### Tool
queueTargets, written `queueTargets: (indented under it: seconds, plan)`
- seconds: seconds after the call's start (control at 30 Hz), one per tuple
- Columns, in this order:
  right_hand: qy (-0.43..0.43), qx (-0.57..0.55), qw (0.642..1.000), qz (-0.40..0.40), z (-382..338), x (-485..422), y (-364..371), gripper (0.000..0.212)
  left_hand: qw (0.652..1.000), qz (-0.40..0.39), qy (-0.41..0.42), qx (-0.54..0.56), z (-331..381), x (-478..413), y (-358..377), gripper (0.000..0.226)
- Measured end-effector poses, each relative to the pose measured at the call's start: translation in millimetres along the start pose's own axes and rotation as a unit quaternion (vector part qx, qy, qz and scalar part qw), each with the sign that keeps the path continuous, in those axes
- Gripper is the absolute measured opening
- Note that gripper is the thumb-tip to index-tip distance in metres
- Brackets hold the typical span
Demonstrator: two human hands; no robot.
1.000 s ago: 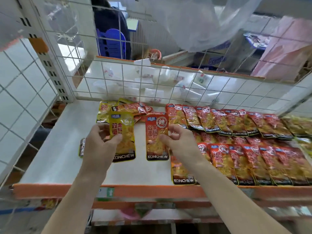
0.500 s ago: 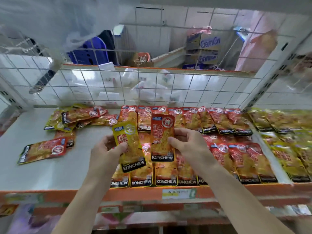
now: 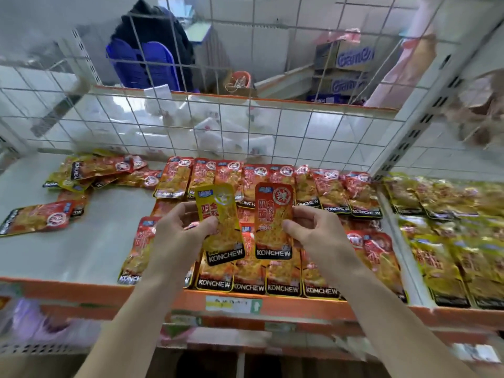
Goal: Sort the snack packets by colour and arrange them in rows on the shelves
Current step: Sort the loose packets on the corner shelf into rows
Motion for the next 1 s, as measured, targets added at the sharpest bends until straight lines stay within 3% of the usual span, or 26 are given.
queueTargets:
  seconds: [0.27, 0.5, 0.73, 1.0]
  plan:
    - [0.009, 0.001, 0.998, 0.056, 0.8, 11.9, -11.9, 0.018, 0.997, -0.073, -0.002, 0.001, 3.5, -7.4, 17.1, 0.018]
    - [0.033, 0.004, 0.989, 0.144, 13.5, 26.3, -16.8, 0.034, 0.992, -0.125, 0.002, 0.005, 1.9, -13.5, 14.3, 0.017]
    - [0.039, -0.021, 0.977, 0.209, 28.7, 37.8, -18.4, 0.032, 0.985, -0.17, 0.01, -0.004, 1.1, -15.3, 21.2, 0.018]
    - [0.018, -0.031, 0.978, 0.207, 17.9, 17.4, -35.7, 0.025, 0.985, -0.169, 0.025, -0.023, 16.1, -25.0, 35.9, 0.014]
Point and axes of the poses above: each hand's wrist, its own x-axis away from the middle knuckle, its own y-axis out of the palm, z = x × y, the point moved 4 cm from there along -x, towards the middle knuckle
